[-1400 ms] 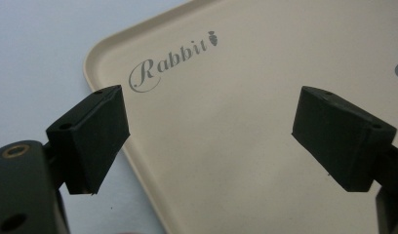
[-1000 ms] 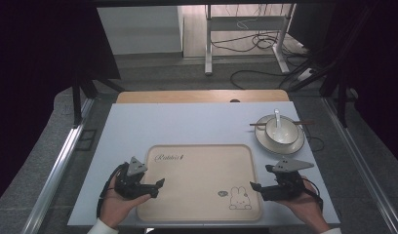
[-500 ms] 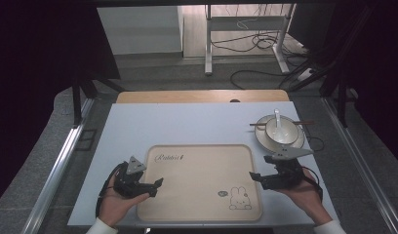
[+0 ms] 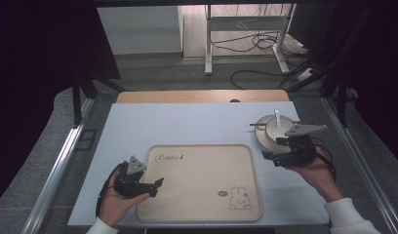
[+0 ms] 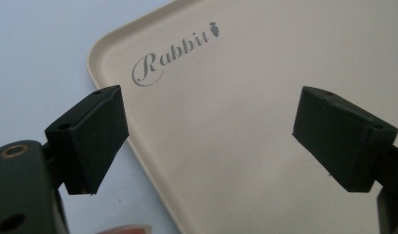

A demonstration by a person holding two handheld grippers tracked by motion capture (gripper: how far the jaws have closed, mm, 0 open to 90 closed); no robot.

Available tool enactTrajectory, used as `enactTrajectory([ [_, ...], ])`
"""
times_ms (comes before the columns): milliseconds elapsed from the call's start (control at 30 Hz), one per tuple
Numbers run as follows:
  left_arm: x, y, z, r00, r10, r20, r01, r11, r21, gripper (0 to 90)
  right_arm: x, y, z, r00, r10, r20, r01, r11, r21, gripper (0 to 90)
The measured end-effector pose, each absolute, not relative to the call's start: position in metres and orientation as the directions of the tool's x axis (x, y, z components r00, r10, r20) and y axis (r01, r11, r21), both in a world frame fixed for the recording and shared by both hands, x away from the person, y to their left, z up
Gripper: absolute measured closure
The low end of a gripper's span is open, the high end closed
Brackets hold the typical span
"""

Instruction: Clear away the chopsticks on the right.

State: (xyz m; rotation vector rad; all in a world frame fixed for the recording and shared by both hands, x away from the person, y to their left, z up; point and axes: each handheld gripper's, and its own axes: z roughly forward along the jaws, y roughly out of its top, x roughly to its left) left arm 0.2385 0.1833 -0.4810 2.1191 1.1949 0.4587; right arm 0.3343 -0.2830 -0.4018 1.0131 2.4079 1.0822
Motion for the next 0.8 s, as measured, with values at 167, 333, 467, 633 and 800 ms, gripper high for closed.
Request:
enactTrajectory([
  [167, 0.239, 0.184, -0.482, 0.518, 0.855, -0.019, 0.626, -0.364, 0.690, 12.8, 0.352, -0.297, -0.392, -0.676, 0.737, 0.003, 0.499, 0.454, 0.739, 26.9],
  [333, 0.240, 0.185, -0.483, 0.522, 0.853, -0.010, 0.628, -0.376, 0.682, 13.0, 0.368, -0.314, -0.384, -0.649, 0.761, -0.002, 0.521, 0.446, 0.728, 28.2],
  [467, 0.239, 0.184, -0.482, 0.523, 0.852, -0.003, 0.625, -0.382, 0.681, 13.1, 0.383, -0.327, -0.378, -0.629, 0.777, -0.026, 0.537, 0.459, 0.708, 29.0],
  [633, 0.237, 0.183, -0.482, 0.524, 0.852, -0.001, 0.624, -0.383, 0.681, 13.1, 0.400, -0.345, -0.373, -0.585, 0.811, -0.028, 0.564, 0.431, 0.705, 30.8],
  [800, 0.237, 0.185, -0.482, 0.522, 0.853, -0.002, 0.624, -0.381, 0.682, 13.2, 0.419, -0.361, -0.373, -0.543, 0.839, -0.016, 0.593, 0.398, 0.700, 33.8],
])
